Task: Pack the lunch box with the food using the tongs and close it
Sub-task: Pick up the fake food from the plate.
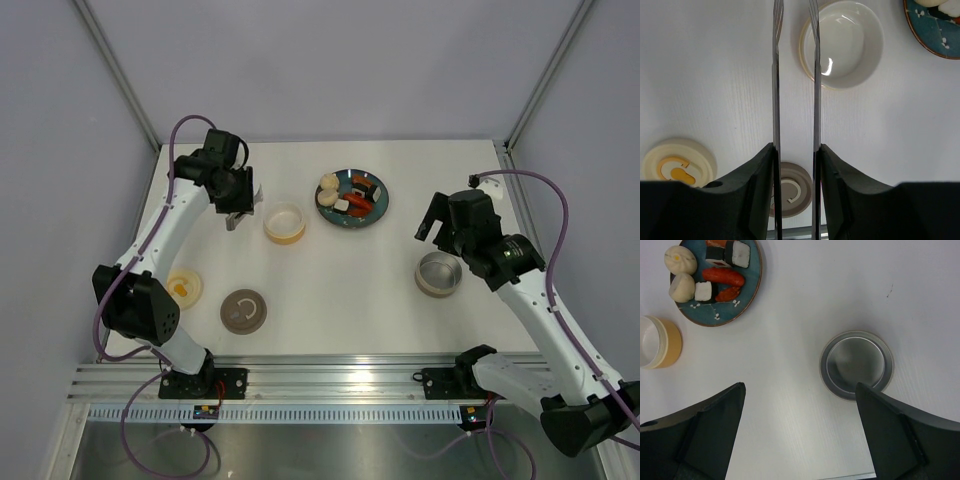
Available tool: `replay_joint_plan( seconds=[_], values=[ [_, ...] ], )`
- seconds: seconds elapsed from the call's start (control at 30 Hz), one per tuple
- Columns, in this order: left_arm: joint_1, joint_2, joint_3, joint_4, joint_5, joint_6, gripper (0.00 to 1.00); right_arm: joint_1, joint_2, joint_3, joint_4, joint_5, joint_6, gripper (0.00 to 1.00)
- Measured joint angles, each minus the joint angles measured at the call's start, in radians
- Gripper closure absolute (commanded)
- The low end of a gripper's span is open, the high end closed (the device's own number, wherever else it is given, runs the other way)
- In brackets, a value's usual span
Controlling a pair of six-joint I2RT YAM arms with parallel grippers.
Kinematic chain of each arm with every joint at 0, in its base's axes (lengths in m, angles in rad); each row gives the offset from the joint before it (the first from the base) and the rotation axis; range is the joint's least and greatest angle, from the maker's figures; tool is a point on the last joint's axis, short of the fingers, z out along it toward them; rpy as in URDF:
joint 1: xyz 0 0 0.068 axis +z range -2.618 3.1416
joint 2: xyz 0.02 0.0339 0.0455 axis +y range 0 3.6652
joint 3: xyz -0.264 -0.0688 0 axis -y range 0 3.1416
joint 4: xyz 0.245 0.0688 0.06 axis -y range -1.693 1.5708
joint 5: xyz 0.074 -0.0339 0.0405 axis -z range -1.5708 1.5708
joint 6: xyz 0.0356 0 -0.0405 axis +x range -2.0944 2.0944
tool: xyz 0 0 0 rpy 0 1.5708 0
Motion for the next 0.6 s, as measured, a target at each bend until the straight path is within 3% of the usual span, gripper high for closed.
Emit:
replay_joint_plan(
  seconds=[0.33, 0.6],
  values=[
    [-0.061, 0.000, 0.077, -0.011, 0.000, -0.001, 0.58, 0.000, 0.006, 0.000, -0.016, -0.018, 0.010, 0.01],
    [-0.187, 0.116, 0.301, -0.024, -0.002, -0.037, 0.57, 0.000, 0.010, 0.001, -0.023, -0.024, 0.013, 0.01]
  ],
)
